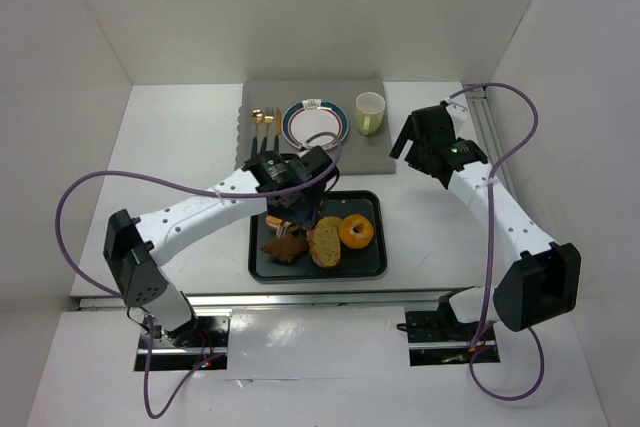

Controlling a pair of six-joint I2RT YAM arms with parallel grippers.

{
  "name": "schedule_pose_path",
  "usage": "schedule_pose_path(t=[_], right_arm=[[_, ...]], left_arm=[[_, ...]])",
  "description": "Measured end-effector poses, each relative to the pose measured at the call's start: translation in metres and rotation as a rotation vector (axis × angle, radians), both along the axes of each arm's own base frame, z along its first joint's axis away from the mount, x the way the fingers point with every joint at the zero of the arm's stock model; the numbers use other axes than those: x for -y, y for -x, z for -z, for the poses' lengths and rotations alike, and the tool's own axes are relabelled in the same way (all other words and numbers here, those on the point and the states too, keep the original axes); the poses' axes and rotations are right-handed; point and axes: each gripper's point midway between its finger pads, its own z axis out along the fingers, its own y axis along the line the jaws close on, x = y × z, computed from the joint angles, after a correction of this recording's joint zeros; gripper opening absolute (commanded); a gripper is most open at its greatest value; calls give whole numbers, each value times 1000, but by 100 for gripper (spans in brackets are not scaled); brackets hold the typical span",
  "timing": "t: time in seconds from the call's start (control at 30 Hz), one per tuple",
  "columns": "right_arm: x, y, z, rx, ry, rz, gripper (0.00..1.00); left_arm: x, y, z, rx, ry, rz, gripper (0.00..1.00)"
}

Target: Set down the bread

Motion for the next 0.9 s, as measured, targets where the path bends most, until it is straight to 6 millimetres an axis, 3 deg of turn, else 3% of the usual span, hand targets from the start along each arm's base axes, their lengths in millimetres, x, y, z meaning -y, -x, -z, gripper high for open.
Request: schedule_pose_path(t=[0.3, 0.4, 0.5, 0.6, 0.7, 0.9], right_arm=[[0, 2, 4, -9, 1, 0, 100], [0, 2, 4, -9, 2, 0, 100], [1, 2, 6, -13, 3, 0, 100], [1, 3, 7, -16, 4, 0, 100], [1, 3, 9, -20, 4, 0, 100], [0, 3, 9, -21, 2, -2, 100]], left_arm=[[0, 15, 15, -25, -130, -35, 60], [0, 13, 20, -33, -162, -55, 48], [2, 12, 21, -36, -176, -61, 27], [3, 10, 11, -27, -171, -70, 11], [7, 3, -11, 17, -144, -76, 4], [5, -4, -34, 49, -110, -54, 0]])
